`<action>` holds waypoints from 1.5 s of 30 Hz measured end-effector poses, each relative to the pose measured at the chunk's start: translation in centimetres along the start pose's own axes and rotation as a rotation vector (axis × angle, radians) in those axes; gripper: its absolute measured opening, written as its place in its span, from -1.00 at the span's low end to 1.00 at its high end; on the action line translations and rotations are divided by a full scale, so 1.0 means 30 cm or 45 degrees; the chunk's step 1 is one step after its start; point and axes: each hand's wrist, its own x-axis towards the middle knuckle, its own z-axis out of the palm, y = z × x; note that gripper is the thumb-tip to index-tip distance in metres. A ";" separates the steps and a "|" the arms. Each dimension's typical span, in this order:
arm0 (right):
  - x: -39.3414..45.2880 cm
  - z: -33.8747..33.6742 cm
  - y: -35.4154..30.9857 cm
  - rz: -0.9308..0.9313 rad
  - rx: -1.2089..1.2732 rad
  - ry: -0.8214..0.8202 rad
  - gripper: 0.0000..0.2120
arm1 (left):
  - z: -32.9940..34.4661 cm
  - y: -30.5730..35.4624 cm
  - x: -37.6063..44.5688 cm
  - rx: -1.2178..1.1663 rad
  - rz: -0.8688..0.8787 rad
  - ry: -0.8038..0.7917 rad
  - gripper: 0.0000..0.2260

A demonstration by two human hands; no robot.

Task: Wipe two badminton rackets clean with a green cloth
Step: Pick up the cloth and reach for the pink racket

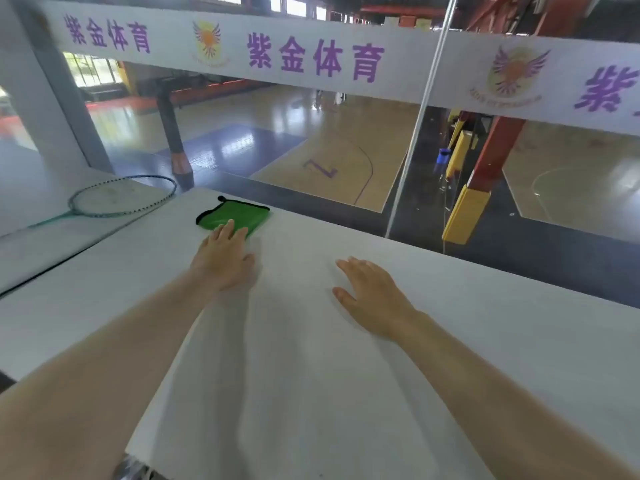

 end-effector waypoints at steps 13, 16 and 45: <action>0.019 0.125 0.009 0.030 -0.024 0.045 -0.50 | 0.050 -0.022 0.070 -0.105 -0.010 -0.004 -0.59; 0.016 0.125 0.008 0.029 0.002 0.079 -0.51 | 0.046 -0.022 0.075 -0.141 0.006 0.097 -0.65; -0.560 -0.028 0.276 -0.021 0.352 0.271 -0.75 | 0.018 0.707 -0.650 -1.042 0.673 -0.025 -0.77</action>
